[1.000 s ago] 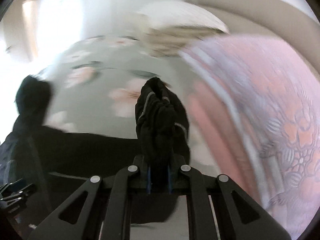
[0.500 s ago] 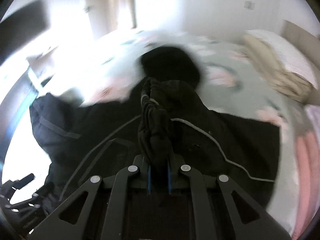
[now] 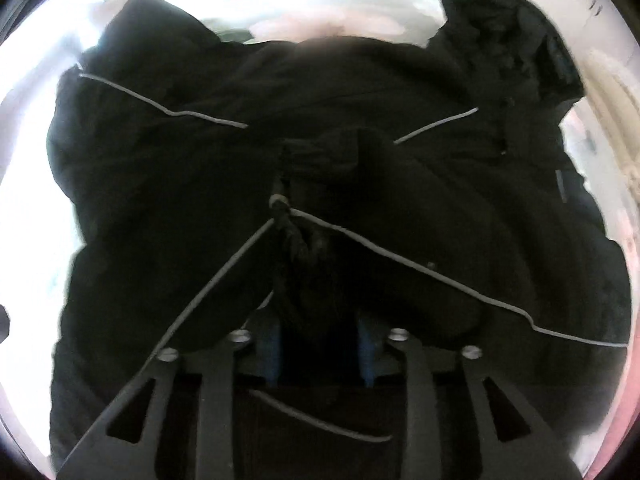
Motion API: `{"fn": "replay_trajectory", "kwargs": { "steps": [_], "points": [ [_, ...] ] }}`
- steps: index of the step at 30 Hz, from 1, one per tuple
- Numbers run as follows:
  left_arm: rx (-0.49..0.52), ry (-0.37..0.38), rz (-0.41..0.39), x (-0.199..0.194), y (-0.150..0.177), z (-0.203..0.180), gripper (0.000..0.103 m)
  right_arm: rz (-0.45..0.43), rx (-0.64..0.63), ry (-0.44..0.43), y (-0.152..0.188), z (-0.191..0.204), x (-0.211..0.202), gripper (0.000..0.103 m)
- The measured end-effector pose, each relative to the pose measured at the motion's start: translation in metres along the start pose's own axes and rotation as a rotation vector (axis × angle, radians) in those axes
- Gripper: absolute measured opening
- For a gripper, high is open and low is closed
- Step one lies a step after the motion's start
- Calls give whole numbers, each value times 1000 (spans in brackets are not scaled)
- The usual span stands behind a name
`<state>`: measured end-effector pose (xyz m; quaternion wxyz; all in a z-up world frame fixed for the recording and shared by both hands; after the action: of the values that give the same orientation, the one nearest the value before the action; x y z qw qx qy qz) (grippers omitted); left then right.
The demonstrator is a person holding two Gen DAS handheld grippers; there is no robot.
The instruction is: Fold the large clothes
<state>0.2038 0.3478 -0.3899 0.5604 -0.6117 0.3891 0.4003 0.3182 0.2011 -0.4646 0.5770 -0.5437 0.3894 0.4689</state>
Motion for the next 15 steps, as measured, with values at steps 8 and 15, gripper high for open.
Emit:
{"fn": "replay_trajectory", "kwargs": {
  "steps": [8, 15],
  "points": [
    [149, 222, -20, 9, -40, -69, 63, -117, 189, -49, -19, -96, -105, 69],
    [184, 458, 41, 57, -64, -122, 64, -26, 403, 218, 6, -243, -35, 51]
  ]
}}
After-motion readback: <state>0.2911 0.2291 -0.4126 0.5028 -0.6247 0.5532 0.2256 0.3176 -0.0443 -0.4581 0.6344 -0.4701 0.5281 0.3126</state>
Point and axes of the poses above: each gripper's, at about its wrist camera, not at the fingertips, and x roughly the way its jaws point, z to its left, y to its underside, the point moved 7 cm from there along x, roughly the way its jaws point, and after that the axes turned 12 degrees about x, right-handed, at the moved point
